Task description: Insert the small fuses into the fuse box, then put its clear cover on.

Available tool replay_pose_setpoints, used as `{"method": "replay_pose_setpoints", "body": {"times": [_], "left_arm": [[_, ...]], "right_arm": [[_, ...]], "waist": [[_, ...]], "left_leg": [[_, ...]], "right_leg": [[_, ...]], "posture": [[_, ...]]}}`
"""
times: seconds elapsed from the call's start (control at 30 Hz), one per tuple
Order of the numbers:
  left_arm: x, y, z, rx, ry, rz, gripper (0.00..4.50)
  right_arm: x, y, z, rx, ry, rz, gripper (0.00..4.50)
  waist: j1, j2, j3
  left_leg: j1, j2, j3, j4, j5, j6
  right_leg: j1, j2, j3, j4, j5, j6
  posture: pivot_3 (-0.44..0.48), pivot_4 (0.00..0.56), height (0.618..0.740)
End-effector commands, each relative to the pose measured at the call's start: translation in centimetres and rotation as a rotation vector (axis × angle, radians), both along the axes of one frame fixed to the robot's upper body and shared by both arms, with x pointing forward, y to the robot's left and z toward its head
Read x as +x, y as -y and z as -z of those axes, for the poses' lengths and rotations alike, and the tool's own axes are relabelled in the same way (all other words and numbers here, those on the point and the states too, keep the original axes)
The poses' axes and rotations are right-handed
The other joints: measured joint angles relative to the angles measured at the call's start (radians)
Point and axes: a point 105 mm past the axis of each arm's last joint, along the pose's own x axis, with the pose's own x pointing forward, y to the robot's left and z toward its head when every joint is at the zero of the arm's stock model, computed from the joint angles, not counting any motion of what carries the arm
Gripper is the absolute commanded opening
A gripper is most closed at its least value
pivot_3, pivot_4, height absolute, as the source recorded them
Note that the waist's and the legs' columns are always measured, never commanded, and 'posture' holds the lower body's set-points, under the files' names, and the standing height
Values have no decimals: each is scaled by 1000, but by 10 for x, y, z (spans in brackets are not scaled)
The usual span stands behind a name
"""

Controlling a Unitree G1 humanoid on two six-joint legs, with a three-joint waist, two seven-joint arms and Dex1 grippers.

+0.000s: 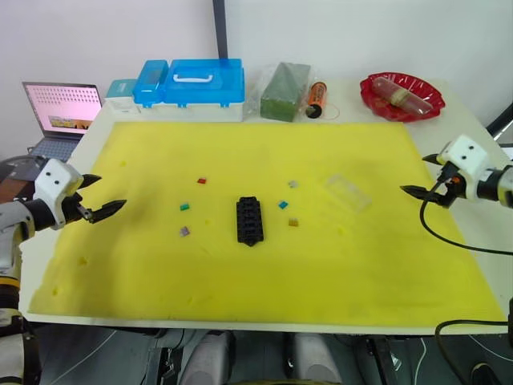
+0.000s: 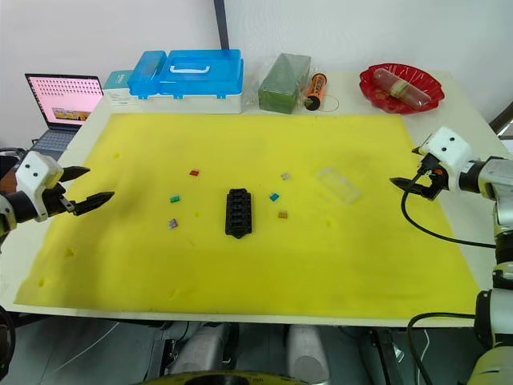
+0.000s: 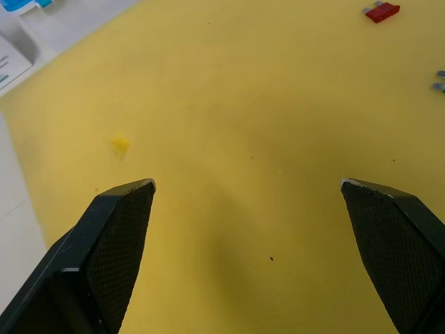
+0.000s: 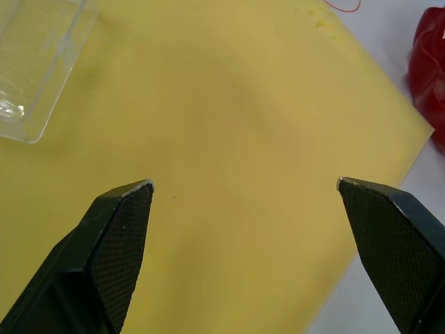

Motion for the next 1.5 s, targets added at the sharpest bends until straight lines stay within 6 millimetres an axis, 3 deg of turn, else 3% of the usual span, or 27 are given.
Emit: {"method": "replay_pose_setpoints", "body": {"times": [0.03, 1.03, 1.23, 1.37, 1.5], "left_arm": [[-2, -7, -16, 20, 46, -18, 4468], [-5, -11, -27, 37, 65, -22, 4468], [-9, -5, -38, -49, 50, 5, 4468], [-16, 0, -50, -227, 2, 27, 4468], [-26, 6, -47, -337, -95, 47, 4468]], "right_arm": [[1, 3, -21, -16, 65, 5, 4500], [8, 1, -23, 0, 91, 14, 4500], [10, 2, -34, 13, 164, 28, 4500], [6, -21, -38, 21, 145, -87, 4500], [-2, -67, -44, 82, 139, -244, 4500]], "waist": [[0, 0, 0], [0, 0, 0], [1, 0, 0], [-3, 0, 0], [-5, 0, 0]], "left_leg": [[0, 0, 0, 0, 0, 0], [0, 0, 0, -2, 0, 0], [0, 0, 0, -2, 0, 0], [0, 0, 0, -3, 0, 0], [0, 1, 0, -4, 0, 0]], "right_leg": [[0, 0, 0, 0, 0, 0], [-1, 0, 0, -1, 0, 0], [-1, 0, 0, -1, 0, 0], [-1, 0, 1, -2, 0, 0], [-1, 1, 1, -1, 0, 0]], "posture": [[0, 150, 740], [0, 150, 740], [0, 150, 740], [0, 150, 740], [0, 150, 740]]}}
